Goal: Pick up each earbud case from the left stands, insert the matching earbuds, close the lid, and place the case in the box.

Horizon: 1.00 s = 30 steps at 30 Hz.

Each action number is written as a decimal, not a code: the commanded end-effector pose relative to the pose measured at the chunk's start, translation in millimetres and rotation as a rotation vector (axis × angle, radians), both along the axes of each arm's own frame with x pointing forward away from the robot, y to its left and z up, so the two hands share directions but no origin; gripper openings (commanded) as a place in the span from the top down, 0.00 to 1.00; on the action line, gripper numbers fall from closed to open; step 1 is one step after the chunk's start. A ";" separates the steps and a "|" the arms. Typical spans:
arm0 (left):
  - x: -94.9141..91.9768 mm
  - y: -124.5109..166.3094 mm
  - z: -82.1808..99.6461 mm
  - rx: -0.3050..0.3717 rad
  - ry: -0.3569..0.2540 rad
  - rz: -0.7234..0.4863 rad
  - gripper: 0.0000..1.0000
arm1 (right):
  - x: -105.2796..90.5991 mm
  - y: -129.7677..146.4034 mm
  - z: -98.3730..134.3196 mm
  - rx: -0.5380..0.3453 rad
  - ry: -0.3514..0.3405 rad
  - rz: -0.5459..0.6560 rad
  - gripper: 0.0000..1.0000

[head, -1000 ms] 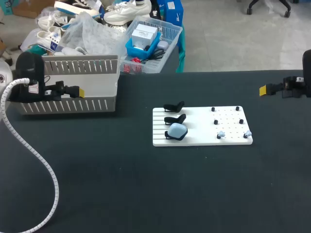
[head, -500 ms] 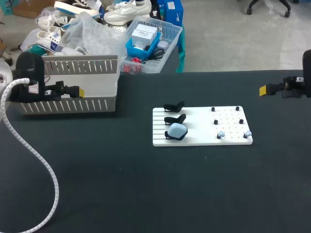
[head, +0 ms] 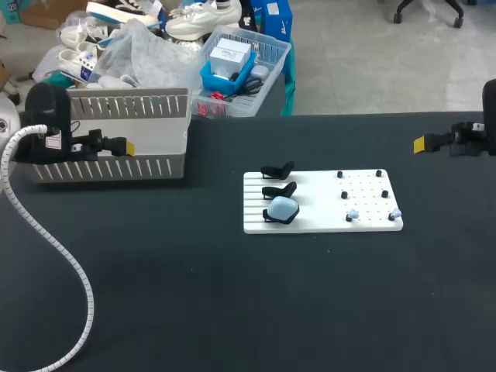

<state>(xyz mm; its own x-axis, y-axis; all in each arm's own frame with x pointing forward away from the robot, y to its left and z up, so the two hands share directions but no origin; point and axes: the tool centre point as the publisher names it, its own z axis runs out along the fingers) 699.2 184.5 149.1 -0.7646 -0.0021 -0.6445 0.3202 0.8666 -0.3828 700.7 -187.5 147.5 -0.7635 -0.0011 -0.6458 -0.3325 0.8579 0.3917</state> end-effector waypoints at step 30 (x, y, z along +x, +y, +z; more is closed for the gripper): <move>-18.4 -11.4 15.6 -0.029 -0.338 -0.479 0.00 | -0.3 0.8 1.2 -0.004 0.002 -0.004 0.00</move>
<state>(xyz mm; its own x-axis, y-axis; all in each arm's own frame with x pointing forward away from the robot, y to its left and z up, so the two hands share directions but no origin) 690.6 166.9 166.6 -0.5587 0.3133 -0.7680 0.6507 0.7396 -0.1717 700.7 -187.5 147.5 -0.7635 -0.0010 -0.6458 -0.3325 0.8579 0.3918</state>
